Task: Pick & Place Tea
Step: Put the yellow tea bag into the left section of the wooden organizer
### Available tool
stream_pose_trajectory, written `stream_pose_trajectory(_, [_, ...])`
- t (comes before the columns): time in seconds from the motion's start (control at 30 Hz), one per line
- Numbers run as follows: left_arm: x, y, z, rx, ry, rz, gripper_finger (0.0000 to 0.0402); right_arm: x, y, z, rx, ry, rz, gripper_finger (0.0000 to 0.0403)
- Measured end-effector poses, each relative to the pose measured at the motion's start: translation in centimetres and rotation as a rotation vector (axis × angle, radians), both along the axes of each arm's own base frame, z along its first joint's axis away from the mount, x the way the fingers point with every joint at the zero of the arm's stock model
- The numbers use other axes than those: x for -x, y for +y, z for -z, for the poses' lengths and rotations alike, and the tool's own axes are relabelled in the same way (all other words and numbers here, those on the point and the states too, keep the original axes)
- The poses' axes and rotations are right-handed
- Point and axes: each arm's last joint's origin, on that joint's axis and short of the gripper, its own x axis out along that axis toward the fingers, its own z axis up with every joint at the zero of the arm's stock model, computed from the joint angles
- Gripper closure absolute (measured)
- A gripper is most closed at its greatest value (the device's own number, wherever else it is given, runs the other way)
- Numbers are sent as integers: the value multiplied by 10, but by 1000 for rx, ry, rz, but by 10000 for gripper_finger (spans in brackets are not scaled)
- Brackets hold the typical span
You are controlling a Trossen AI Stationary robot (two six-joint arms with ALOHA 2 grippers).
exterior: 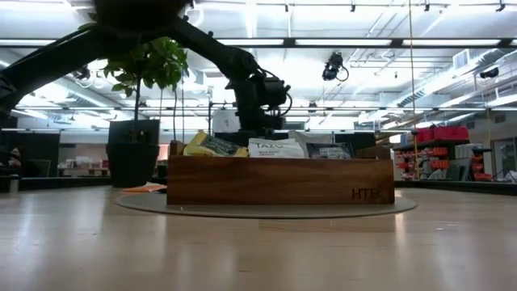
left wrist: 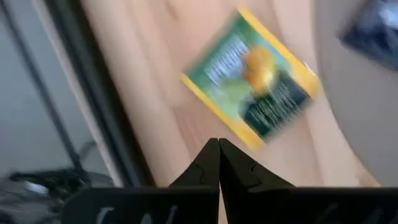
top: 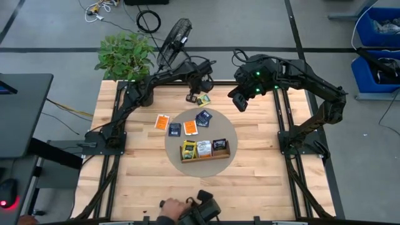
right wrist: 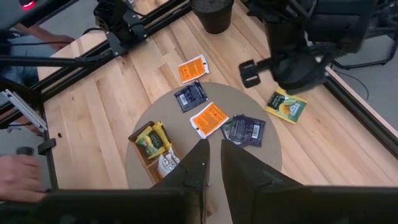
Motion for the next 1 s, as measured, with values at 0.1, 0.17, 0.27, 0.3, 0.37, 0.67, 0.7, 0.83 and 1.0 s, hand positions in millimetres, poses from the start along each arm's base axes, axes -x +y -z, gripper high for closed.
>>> stream_pose_trajectory(0.1, [-6, 7, -5, -72, -76, 51, 401, 0, 0, 0, -1, 4, 0, 352])
stream_pose_trajectory(0.17, [-7, 11, -9, -119, -102, 113, 401, 0, 1, 0, 1, 6, -4, 352])
stream_pose_trajectory(0.27, [-6, 16, -15, -122, -147, 245, 401, 0, 1, 0, 12, 6, -16, 352])
stream_pose_trajectory(0.3, [-4, 17, -15, -93, -155, 287, 401, 0, 1, 0, 17, 6, -21, 352])
stream_pose_trajectory(0.37, [-2, 18, -15, -56, -177, 358, 401, 0, 1, 0, 24, 7, -28, 352])
stream_pose_trajectory(0.67, [-1, 22, -16, -92, -223, 559, 401, 0, 1, 0, 30, 8, -35, 352])
stream_pose_trajectory(0.7, [-1, 21, -14, -98, -216, 582, 401, 0, 1, 0, 32, 8, -37, 352])
stream_pose_trajectory(0.83, [4, 19, 0, -78, -178, 666, 401, 0, 1, 0, 34, 8, -41, 352])
stream_pose_trajectory(1.0, [10, 15, 21, -54, -136, 731, 401, 0, 1, 0, 33, 8, -41, 352])
